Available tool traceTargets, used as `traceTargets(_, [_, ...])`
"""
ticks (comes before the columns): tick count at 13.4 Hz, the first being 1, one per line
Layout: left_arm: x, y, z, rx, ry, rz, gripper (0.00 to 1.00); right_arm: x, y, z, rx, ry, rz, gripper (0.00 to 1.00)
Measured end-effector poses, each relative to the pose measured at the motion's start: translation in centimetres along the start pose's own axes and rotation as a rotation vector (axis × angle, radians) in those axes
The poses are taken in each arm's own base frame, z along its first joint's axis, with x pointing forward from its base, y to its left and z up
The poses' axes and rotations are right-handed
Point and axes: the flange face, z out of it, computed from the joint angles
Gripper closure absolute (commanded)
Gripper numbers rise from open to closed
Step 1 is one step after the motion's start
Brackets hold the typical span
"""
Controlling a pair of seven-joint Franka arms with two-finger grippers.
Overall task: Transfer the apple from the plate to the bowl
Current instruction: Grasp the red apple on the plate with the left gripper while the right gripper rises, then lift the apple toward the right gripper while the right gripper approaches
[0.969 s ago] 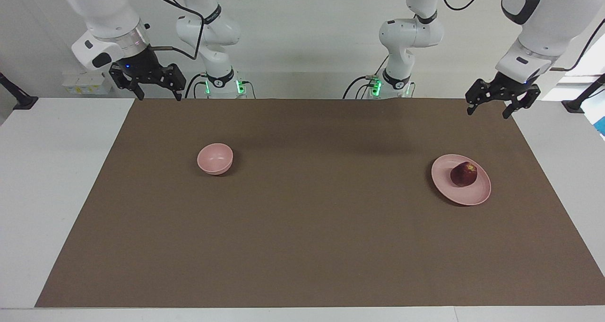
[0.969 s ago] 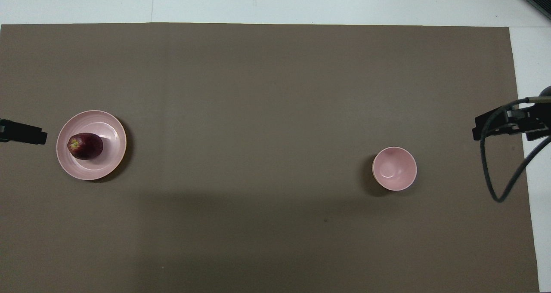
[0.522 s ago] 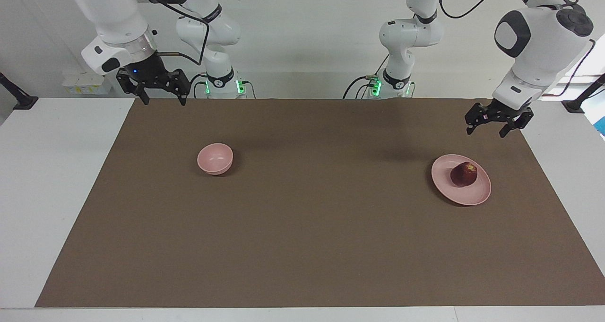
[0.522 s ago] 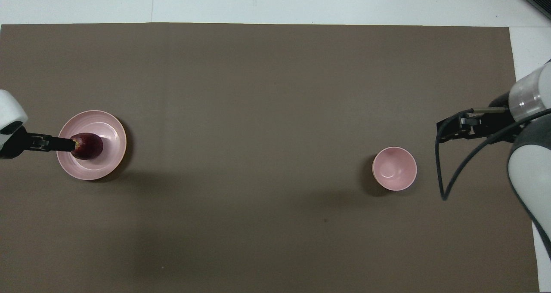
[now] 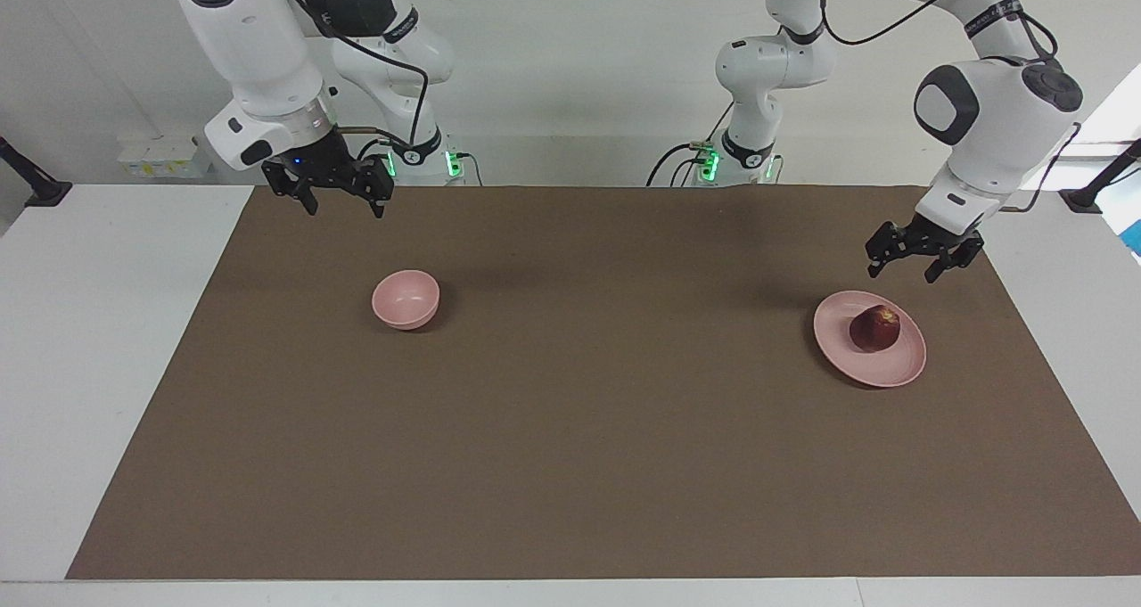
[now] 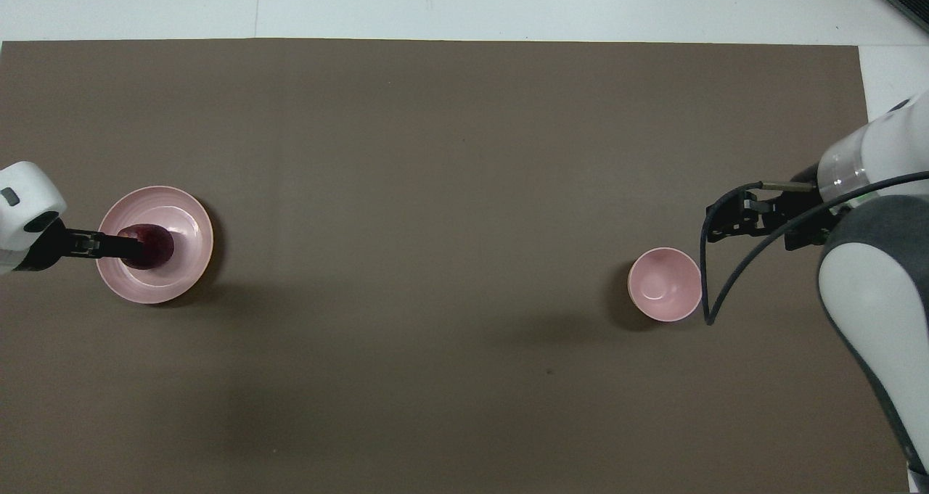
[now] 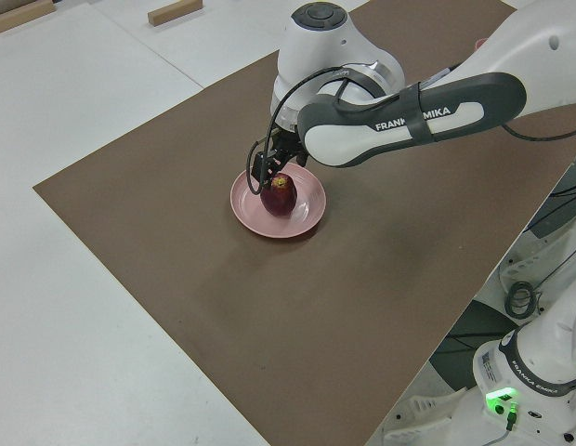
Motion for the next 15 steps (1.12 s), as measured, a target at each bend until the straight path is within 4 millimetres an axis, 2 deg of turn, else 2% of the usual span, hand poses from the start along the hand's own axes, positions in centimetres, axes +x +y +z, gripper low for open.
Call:
traceTargets(2, [0.0, -1.0, 1.6, 0.008, 0.007, 0.000, 0.00, 0.9, -0.6, 2.5, 0.018, -0.041, 0.039, 0.00])
traceTargets(3, [-0.2, -1.3, 2.3, 0.012, 0.011, -0.003, 0.11, 1.3, -1.0, 3.5, 0.028, -0.055, 0.067, 0.00])
traceTargets(4, [-0.4, -1.3, 3.0, 0.013, 0.013, -0.005, 0.31, 1.5, -1.8, 4.4, 0.044, -0.067, 0.105, 0.00])
traceTargets(5, [-0.6, -1.2, 3.3, 0.013, 0.012, -0.005, 0.60, 1.5, -2.8, 5.3, 0.065, -0.076, 0.141, 0.00])
traceTargets(6, [-0.5, -1.1, 3.2, 0.014, 0.016, -0.002, 0.85, 1.3, -3.9, 6.1, 0.080, -0.084, 0.174, 0.00])
traceTargets(7, [-0.5, -1.1, 3.1, 0.014, 0.019, -0.001, 0.97, 0.9, -4.8, 6.7, 0.092, -0.098, 0.207, 0.00])
traceTargets(8, [-0.5, -1.0, 3.1, 0.015, 0.020, 0.000, 1.00, 0.7, -5.8, 7.3, 0.116, -0.119, 0.244, 0.00])
traceTargets(12, [0.0, -0.3, 2.5, 0.011, 0.021, 0.019, 1.00, 0.1, -8.2, 8.3, 0.205, -0.191, 0.373, 0.00])
traceTargets(13, [0.4, 0.5, 1.5, 0.000, 0.015, 0.031, 1.00, -0.2, -9.1, 8.2, 0.234, -0.209, 0.410, 0.00])
traceTargets(15, [1.3, 3.3, -1.8, -0.080, 0.026, 0.022, 1.00, -1.0, -11.3, 8.1, 0.282, -0.239, 0.475, 0.00])
